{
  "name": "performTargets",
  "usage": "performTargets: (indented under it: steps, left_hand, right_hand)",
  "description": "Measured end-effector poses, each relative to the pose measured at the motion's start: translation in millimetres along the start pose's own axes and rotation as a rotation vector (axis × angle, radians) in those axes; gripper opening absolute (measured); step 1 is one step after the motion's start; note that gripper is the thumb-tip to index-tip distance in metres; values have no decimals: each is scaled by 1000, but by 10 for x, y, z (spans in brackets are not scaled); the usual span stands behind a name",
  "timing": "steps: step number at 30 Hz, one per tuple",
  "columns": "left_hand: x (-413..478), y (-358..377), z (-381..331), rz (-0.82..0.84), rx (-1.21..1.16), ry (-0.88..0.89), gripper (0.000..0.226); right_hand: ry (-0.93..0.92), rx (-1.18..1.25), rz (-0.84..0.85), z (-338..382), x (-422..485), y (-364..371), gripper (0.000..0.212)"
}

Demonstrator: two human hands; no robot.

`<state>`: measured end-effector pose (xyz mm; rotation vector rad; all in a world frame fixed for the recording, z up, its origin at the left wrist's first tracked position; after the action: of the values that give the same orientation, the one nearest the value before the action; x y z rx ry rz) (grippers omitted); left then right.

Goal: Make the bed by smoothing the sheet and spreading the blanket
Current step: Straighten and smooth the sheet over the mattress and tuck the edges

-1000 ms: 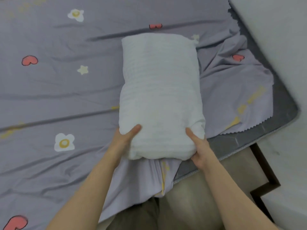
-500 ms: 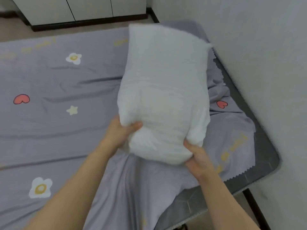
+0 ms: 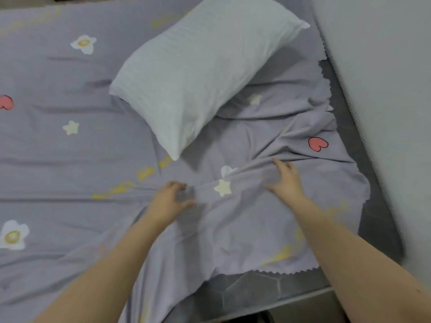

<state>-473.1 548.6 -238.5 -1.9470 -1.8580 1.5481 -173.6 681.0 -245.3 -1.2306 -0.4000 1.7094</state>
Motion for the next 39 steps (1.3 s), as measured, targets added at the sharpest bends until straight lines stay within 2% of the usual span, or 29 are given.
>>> performTargets:
  steps: [2,4,5,8,10,12,14,16,18,20,23,27,29,31,33,35,37,39]
  left_hand:
    - [-152,402,110,102,73,-45,76]
    - [-230,693,156,74,176,-65,75]
    - [-250,789,151,22,206,-73,66]
    - [-271,927,82,-145,290,-81,29]
    - [-279,987,39,-163,402,-54,16]
    - [-328,1042,21,-109,426,-34,12]
    - [-474,1098,-21,-39,262,-57,6]
    - [-690,1220,-41,39,148,-62,11]
    - [-963,1364,-49,105,135,-75,15]
    - [-1213,1544,-27,152,93,-101,16]
    - [-1513,1859,-8,237,89,-106,22]
    - [-1760,2116,62,456,31,-114,55]
    - [-1810,2143,62,545,34,-64,49]
    - [-1814,2145,29,538,82,6,33]
    - [-1778,2139,-37,455,88,60,30]
    - [-1705,2108,-125,325,60,90,29]
    - [-1607,2074,-223,212,30,89,32]
    - [-1496,2061,-338,129,-25,66,35]
  right_hand:
    - [10,-263,109,-583,-36,-114,88]
    - [1,-484,185,-1020,-78,-222,84]
    - [-42,-560,164,-1160,-85,-276,74]
    - [-268,-764,64,-1356,-69,-359,24]
    - [-421,-770,42,-1380,-115,-354,9]
    - [-467,-608,-9,-1387,-222,-389,8]
    - [-430,-483,-71,-1500,-353,-503,11]
    - [-359,-573,-30,-1719,-487,-573,12]
    - [-277,-702,160,-2040,-651,-556,18]
    - [-177,-708,336,-2365,-825,-540,26]
    - [18,-692,474,-2737,-1053,-517,33]
    - [140,-881,667,-2844,-1166,-530,36]
    - [163,-881,578,-2674,-1065,-571,31]
    - [136,-673,353,-2434,-876,-656,26]
    - [2,-475,111,-2166,-650,-783,36]
    - [-114,-399,-70,-1965,-437,-887,51]
    - [-121,-361,-144,-1874,-188,-971,61]
    - [-54,-389,-129,-1865,80,-1053,69]
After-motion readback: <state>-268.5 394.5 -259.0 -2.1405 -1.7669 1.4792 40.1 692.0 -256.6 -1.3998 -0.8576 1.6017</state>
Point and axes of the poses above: each hand's wrist, its own x-axis towards the middle knuckle, its own y-axis out of the palm, z = x × y, the point moved 4 cm from there along x, towards the middle knuckle, and after that the axes turned 1 degree about -y, right-handed, at the moved point
